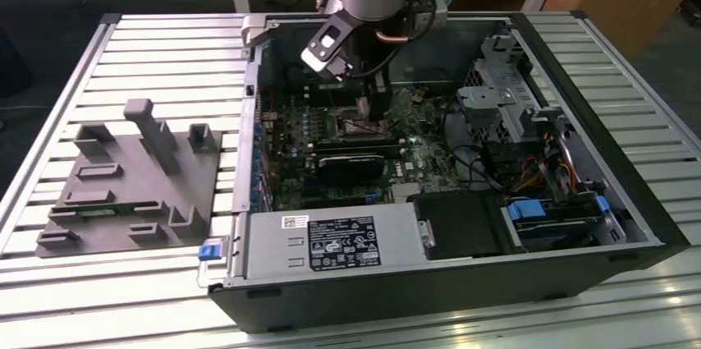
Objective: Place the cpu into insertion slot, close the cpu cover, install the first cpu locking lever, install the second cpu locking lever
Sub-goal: 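Place the cpu into insertion slot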
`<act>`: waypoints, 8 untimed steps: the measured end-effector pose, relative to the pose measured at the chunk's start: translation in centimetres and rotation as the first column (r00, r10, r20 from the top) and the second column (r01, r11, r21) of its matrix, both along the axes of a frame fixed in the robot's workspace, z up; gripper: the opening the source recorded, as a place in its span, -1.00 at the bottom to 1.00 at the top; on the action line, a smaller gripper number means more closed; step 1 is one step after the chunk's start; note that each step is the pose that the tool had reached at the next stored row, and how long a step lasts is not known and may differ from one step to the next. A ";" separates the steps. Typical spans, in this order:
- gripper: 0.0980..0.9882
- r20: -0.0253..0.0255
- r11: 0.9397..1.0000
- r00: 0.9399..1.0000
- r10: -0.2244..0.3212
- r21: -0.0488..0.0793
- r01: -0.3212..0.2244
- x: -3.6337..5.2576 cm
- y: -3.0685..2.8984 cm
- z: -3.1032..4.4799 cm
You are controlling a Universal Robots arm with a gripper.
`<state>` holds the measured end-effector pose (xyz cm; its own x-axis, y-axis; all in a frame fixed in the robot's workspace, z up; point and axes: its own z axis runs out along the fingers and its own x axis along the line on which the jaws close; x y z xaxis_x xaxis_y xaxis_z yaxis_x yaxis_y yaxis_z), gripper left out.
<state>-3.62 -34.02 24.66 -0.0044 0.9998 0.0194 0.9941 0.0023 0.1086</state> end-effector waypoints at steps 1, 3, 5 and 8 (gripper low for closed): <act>0.00 0.002 1.000 1.000 0.001 0.000 -0.001 -0.05 0.01 -0.11; 0.00 0.006 1.000 1.000 0.002 0.000 -0.002 -0.15 0.02 -0.34; 0.00 0.009 1.000 1.000 0.004 0.000 -0.004 -0.25 0.04 -0.58; 0.00 0.013 1.000 1.000 0.006 0.000 -0.006 -0.37 0.05 -0.97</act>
